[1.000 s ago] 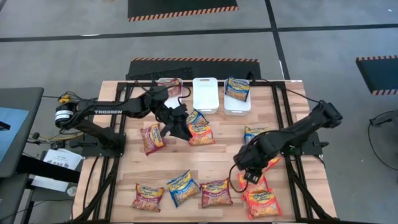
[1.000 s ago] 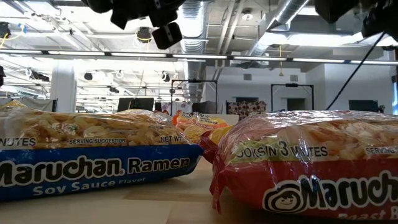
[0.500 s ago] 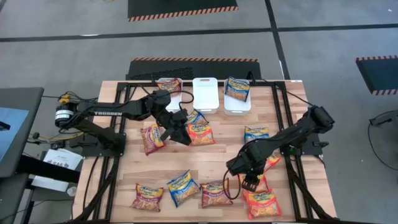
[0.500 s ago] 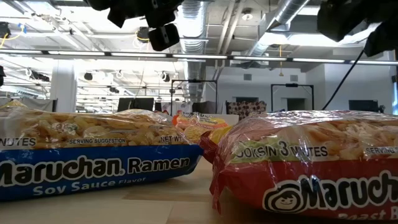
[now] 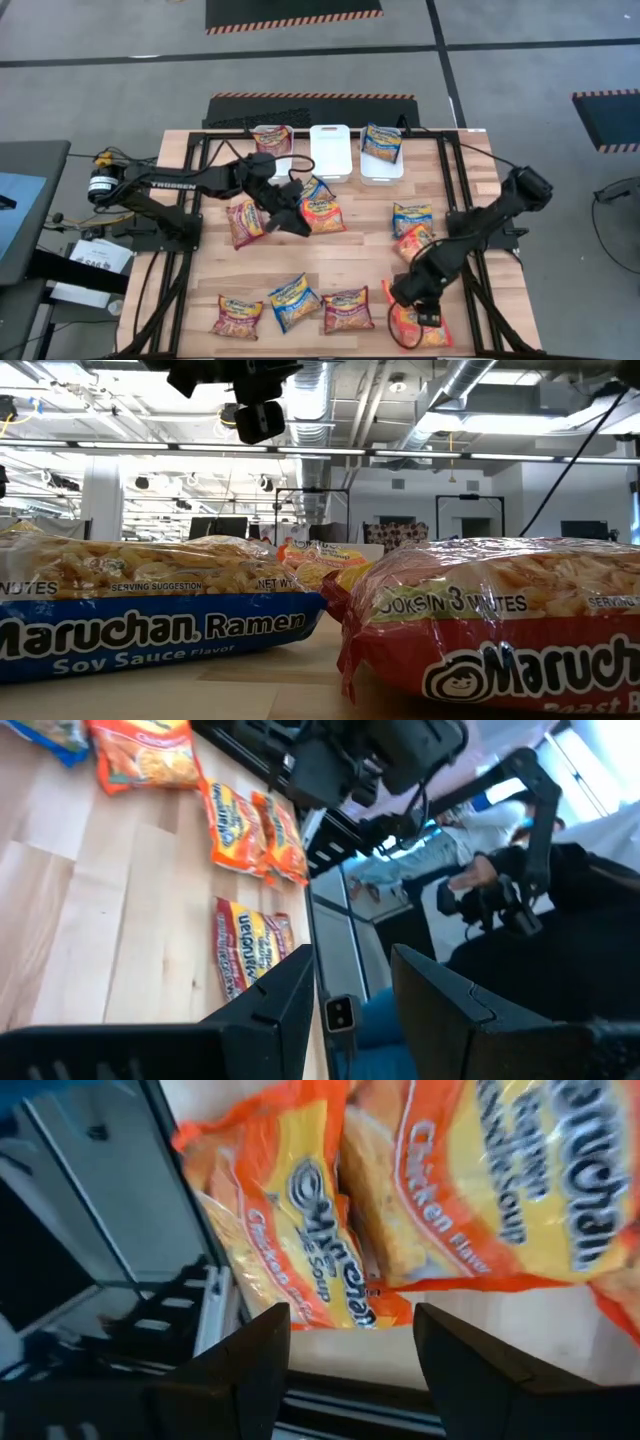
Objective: Sort Maruchan noodles
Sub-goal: Put the orange noodle pack into the middle white bin
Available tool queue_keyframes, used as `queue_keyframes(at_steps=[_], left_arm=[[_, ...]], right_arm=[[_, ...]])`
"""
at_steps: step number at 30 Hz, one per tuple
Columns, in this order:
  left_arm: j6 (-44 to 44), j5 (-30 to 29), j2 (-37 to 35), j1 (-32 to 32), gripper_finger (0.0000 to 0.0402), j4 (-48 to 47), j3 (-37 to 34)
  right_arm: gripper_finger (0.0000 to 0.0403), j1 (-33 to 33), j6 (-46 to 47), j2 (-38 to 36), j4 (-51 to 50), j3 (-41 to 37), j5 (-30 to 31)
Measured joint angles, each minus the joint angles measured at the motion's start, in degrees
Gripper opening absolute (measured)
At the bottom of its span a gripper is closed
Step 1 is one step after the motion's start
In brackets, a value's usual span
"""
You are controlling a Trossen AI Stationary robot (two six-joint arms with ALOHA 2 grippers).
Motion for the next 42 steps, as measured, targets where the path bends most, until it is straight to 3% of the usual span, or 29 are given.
queue_keyframes(at_steps=[15, 32, 42], left_arm=[[-0.4, -9.15, 0.0, -0.69, 0.0121, -0.86, 0.0], [-0.38, -10.99, 0.0, -0.69, 0.0121, -1.25, 0.0], [-0.37, -10.99, 0.0, -0.67, 0.0121, -1.22, 0.0]], right_arm=[[0.0239, 4.32, 1.68, 0.84, 10.74, -6.59, 3.7], [0.0238, 5.97, 7.0, 0.84, 19.4, -12.04, 4.74], [0.0151, 5.87, 7.93, 3.8, 22.0, -12.83, 0.98]])
